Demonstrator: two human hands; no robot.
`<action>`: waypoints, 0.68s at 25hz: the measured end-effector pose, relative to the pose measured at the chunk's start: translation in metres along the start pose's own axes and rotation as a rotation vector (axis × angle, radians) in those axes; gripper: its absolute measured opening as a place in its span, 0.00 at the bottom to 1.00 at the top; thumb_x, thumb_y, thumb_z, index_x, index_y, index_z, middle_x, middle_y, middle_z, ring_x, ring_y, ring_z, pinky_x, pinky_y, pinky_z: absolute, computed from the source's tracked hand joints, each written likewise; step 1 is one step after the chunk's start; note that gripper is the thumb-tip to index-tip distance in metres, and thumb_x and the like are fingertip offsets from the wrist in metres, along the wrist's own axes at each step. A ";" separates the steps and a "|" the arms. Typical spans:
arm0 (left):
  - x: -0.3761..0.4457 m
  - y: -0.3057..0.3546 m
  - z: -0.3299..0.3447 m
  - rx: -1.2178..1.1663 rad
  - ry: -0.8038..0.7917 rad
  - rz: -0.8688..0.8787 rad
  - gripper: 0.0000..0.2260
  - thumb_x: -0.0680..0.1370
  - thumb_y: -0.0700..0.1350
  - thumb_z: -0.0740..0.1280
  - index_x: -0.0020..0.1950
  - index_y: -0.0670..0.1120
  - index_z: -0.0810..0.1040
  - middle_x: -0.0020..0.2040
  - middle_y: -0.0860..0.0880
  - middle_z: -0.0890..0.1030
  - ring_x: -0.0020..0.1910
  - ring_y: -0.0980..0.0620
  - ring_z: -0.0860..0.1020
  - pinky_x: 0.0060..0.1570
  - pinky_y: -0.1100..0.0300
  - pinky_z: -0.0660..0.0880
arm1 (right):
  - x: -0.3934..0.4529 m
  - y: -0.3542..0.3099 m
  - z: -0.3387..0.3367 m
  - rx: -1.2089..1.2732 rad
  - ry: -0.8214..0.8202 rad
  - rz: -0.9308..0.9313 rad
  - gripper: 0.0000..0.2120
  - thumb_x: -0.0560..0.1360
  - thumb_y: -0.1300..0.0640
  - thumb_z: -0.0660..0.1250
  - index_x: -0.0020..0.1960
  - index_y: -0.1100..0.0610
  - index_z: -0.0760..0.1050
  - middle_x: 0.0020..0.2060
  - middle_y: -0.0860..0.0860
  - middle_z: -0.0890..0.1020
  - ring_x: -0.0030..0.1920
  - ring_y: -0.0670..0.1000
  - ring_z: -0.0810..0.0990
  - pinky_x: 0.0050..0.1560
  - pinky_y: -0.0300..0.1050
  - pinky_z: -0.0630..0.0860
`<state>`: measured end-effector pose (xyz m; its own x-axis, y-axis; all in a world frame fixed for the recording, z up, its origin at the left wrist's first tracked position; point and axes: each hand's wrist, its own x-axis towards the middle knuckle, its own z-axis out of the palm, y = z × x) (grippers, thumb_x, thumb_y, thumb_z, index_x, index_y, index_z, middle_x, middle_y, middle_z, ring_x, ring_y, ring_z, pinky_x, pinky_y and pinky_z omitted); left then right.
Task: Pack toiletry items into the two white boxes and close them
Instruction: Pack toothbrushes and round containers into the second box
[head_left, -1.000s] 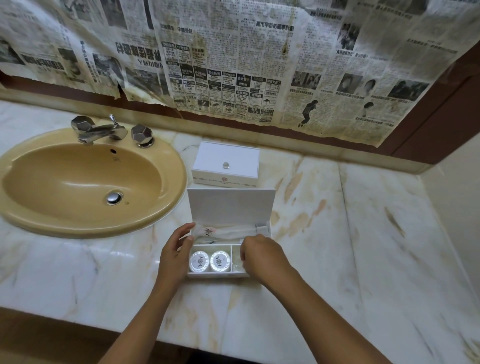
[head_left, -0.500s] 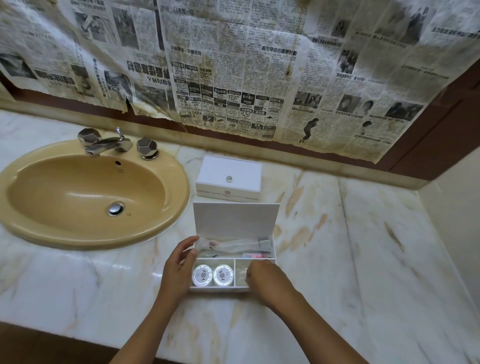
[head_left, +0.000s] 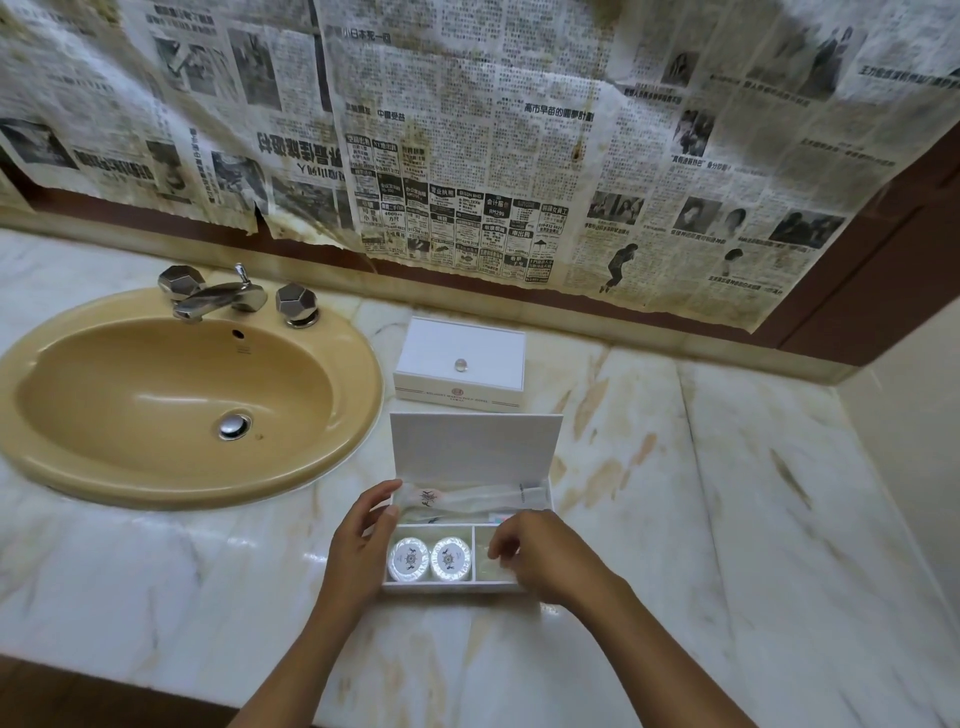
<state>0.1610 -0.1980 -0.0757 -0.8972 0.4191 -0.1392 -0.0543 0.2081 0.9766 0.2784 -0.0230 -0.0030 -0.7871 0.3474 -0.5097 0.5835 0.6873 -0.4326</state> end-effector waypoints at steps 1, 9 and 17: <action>0.000 0.000 0.000 -0.002 -0.001 -0.005 0.14 0.81 0.37 0.63 0.56 0.58 0.77 0.55 0.60 0.80 0.50 0.69 0.77 0.48 0.77 0.71 | 0.001 0.000 0.000 -0.045 0.024 0.001 0.15 0.74 0.68 0.62 0.51 0.52 0.82 0.51 0.51 0.81 0.45 0.49 0.79 0.46 0.37 0.73; -0.001 0.002 0.000 -0.001 -0.002 -0.006 0.15 0.81 0.38 0.64 0.57 0.58 0.77 0.54 0.63 0.81 0.51 0.68 0.77 0.48 0.76 0.71 | -0.003 -0.009 0.004 -0.120 -0.121 0.062 0.21 0.78 0.53 0.61 0.28 0.56 0.62 0.28 0.51 0.67 0.28 0.48 0.64 0.27 0.41 0.58; -0.001 0.001 0.001 -0.056 0.029 -0.044 0.15 0.80 0.36 0.65 0.57 0.56 0.78 0.52 0.63 0.82 0.49 0.68 0.78 0.49 0.72 0.72 | -0.011 -0.059 -0.048 -0.009 0.609 -0.313 0.08 0.77 0.52 0.66 0.49 0.54 0.81 0.44 0.50 0.82 0.48 0.51 0.77 0.50 0.44 0.71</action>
<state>0.1626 -0.1974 -0.0751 -0.9058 0.3846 -0.1778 -0.1175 0.1753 0.9775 0.2431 -0.0366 0.0633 -0.8921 0.4265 0.1488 0.3104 0.8182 -0.4840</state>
